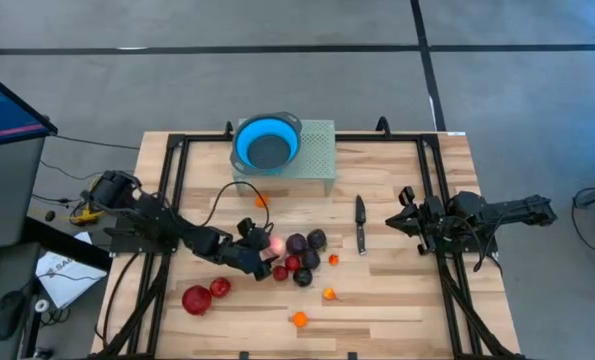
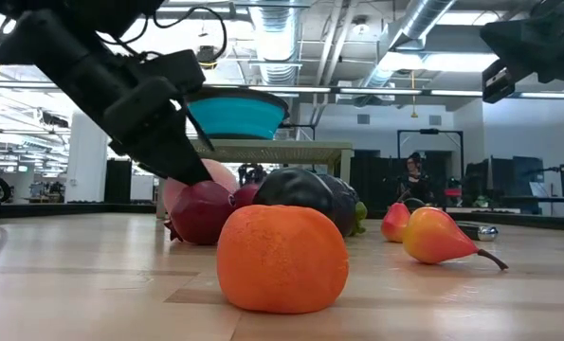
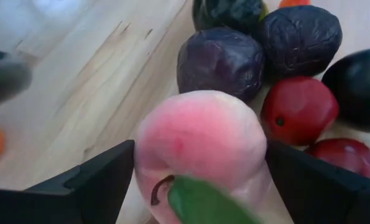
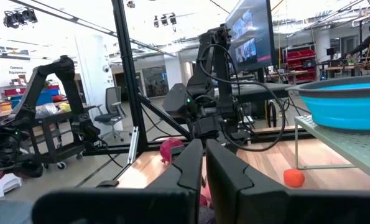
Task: Pick & Place Fruit
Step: Put the pink peach into the blue strainer bowl
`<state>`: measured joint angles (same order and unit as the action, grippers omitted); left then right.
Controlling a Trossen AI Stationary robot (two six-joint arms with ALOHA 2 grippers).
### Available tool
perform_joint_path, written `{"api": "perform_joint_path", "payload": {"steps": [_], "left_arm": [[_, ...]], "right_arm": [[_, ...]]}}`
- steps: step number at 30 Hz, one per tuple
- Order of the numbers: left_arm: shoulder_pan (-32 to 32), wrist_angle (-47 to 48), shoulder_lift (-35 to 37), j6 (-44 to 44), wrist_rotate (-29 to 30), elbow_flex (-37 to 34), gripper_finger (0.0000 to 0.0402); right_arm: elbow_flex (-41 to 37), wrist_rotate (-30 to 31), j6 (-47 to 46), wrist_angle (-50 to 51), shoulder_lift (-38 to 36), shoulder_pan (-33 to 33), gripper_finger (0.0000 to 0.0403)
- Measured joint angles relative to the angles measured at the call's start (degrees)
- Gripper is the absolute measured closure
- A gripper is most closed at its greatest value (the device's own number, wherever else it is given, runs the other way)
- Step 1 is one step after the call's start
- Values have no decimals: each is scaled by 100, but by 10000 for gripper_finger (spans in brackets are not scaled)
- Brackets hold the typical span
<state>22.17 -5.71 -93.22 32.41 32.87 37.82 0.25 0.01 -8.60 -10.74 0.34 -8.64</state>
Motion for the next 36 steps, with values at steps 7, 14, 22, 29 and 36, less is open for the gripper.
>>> {"api": "perform_joint_path", "payload": {"steps": [7,14,22,29,36], "left_arm": [[0,-267,-117,-46,-29,2,51],[0,-258,-117,-51,-47,0,99],[147,-83,150,-264,-179,-23,120],[471,360,1569,-551,-126,-22,114],[854,328,3169,-1033,-381,420,114]], "right_arm": [[0,0,0,17,0,0,386],[0,0,0,17,0,0,386],[0,0,0,17,0,2,386],[0,2,0,17,0,2,386],[0,1,0,17,0,2,386]]}}
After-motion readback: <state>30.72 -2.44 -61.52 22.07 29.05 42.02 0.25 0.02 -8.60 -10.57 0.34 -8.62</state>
